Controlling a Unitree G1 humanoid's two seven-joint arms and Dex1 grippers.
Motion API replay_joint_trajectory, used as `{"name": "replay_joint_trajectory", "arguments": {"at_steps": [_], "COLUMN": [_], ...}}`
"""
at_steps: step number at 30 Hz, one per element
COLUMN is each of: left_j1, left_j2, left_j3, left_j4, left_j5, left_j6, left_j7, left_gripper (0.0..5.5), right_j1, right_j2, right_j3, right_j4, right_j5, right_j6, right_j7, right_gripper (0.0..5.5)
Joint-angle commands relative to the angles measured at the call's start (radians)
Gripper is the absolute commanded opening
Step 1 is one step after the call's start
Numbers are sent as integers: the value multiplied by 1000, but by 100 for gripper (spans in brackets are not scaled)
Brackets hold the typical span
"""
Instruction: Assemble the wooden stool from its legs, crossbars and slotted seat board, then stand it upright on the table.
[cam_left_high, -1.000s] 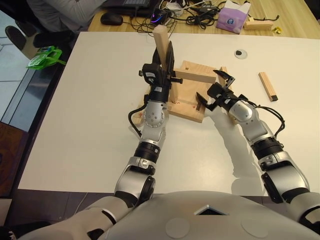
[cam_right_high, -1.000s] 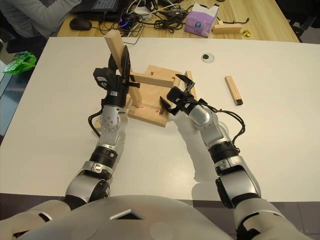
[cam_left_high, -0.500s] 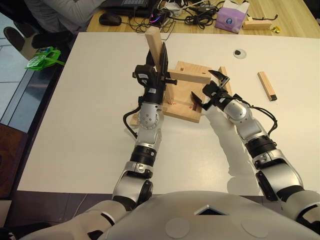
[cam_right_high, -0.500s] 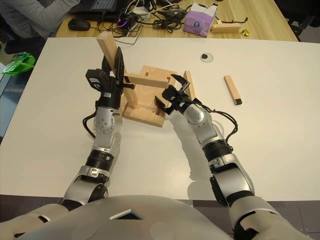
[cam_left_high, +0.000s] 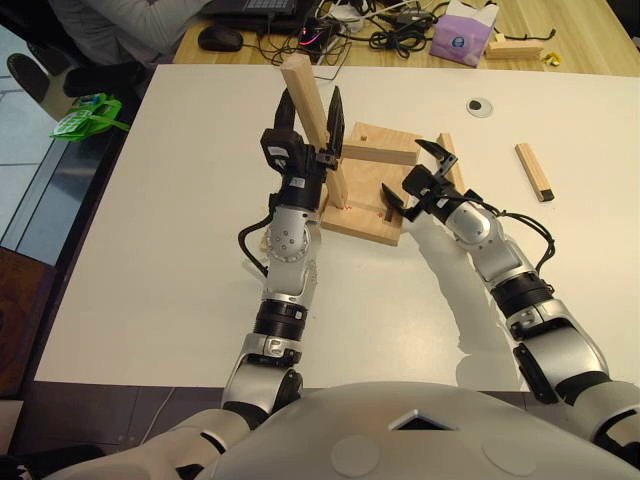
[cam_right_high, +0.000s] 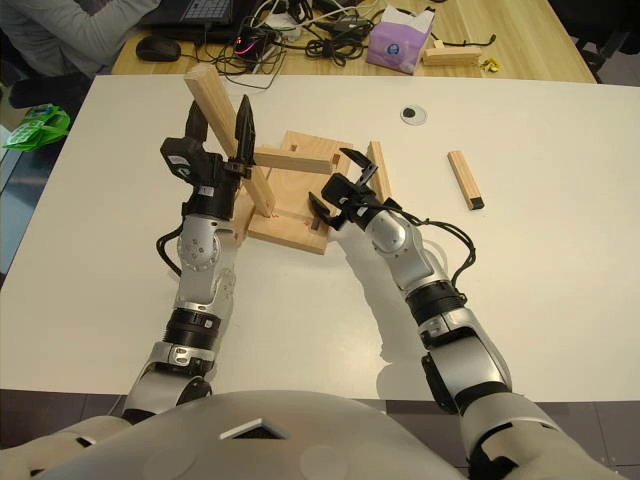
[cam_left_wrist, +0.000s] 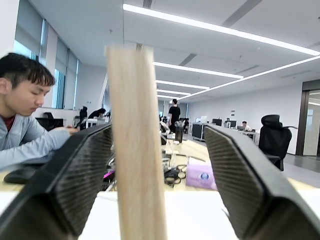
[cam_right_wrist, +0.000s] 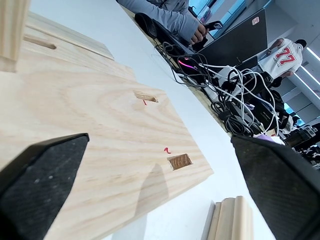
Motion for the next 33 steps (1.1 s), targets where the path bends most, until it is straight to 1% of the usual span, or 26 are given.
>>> {"name": "replay_joint_trajectory", "arguments": {"at_steps": [1, 4, 7, 9, 11, 14, 16, 18, 20, 23, 25, 27, 30, 33], "left_j1": [-44, -131, -307, -501, -681, -895, -953, -923, -798, -473, -306, -248, -226, -271], "left_j2": [18, 86, 219, 355, 444, 504, 514, 517, 531, 578, 560, 526, 447, 361], "left_j3": [16, 65, 139, 163, 160, 113, 81, 6, -74, -146, -145, -131, -99, -70], "left_j4": [-160, -276, -291, -208, -93, 155, 261, 285, 243, -25, -151, -203, -262, -217], "left_j5": [29, 32, 31, 29, 21, 50, 59, 72, 79, 46, 19, -2, -26, 12], "left_j6": [63, 170, 347, 482, 568, 610, 616, 675, 762, 921, 998, 1042, 1089, 1040], "left_j7": [10, -1, -37, -128, -224, -352, -432, -556, -667, -744, -704, -648, -537, -388], "left_gripper": [361, 361, 361, 361, 361, 361, 361, 361, 361, 361, 361, 361, 361, 361], "right_j1": [116, 124, 132, 137, 142, 141, 143, 155, 167, 177, 180, 176, 165, 161], "right_j2": [15, 7, 7, 14, 20, 31, 37, 44, 49, 46, 37, 32, 31, 32], "right_j3": [78, 72, 71, 76, 77, 80, 82, 84, 85, 83, 75, 71, 69, 73], "right_j4": [97, 107, 114, 118, 120, 131, 132, 126, 118, 117, 119, 121, 124, 124], "right_j5": [-70, -66, -66, -69, -70, -74, -76, -75, -75, -73, -70, -67, -67, -68], "right_j6": [68, 64, 63, 60, 60, 57, 57, 60, 64, 63, 62, 62, 64, 62], "right_j7": [39, 29, 14, 2, -11, -30, -40, -51, -58, -68, -72, -72, -74, -71], "right_gripper": [540, 540, 540, 540, 540, 540, 540, 540, 540, 540, 540, 540, 540, 540]}}
